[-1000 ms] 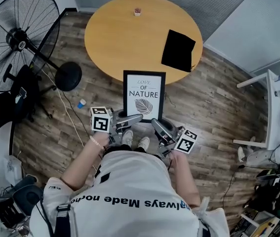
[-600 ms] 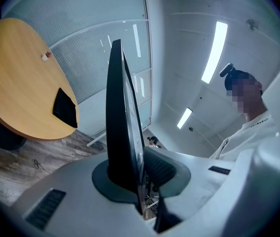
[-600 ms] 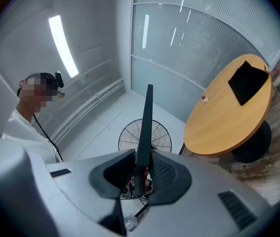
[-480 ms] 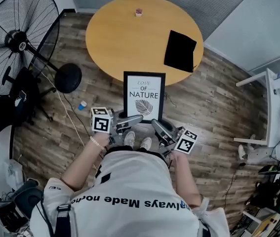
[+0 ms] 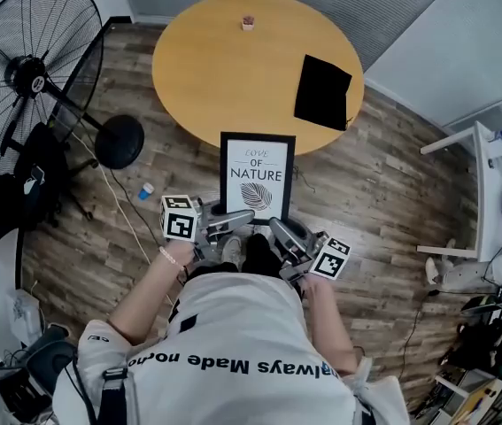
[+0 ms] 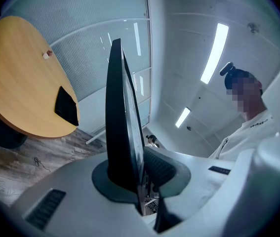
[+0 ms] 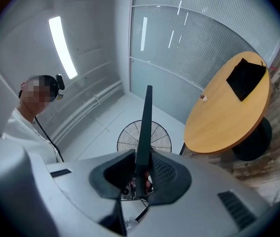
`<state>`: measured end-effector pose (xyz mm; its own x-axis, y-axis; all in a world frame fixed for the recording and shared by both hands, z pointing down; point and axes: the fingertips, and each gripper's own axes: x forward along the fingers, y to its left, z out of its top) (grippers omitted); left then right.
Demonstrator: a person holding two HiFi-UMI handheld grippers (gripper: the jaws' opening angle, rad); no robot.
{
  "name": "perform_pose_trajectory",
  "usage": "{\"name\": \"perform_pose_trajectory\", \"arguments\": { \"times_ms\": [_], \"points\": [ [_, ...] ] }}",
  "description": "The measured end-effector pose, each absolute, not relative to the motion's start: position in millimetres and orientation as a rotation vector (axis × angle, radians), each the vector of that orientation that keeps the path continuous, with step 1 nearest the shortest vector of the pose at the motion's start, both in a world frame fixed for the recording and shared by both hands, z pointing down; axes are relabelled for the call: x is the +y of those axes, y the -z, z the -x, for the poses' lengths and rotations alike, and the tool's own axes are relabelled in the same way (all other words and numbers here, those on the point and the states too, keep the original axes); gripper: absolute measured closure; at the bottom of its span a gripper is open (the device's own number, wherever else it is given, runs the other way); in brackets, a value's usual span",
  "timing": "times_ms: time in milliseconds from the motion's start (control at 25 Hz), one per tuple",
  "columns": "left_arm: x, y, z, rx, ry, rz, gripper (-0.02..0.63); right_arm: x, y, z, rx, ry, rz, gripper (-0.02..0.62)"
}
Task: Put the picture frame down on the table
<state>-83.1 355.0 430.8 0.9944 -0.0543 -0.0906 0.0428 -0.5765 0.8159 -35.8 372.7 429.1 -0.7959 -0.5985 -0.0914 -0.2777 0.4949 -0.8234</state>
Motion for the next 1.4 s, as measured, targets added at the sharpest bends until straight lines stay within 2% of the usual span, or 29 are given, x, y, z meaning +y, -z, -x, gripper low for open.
{"name": "perform_pose_trajectory", "arguments": {
  "times_ms": [520,1400],
  "points": [
    [336.1,-437.4,77.4,-0.006,0.106,-2.203,0.552,353.7,-437.4,30.0,2.365,1.198,0.723,0.505],
    [211.8,-439.7,0.8,-0.037,0.055,-2.175,0.552,229.3,-441.5,-46.5,2.318,1.255,0.688,0.505]
  ]
}}
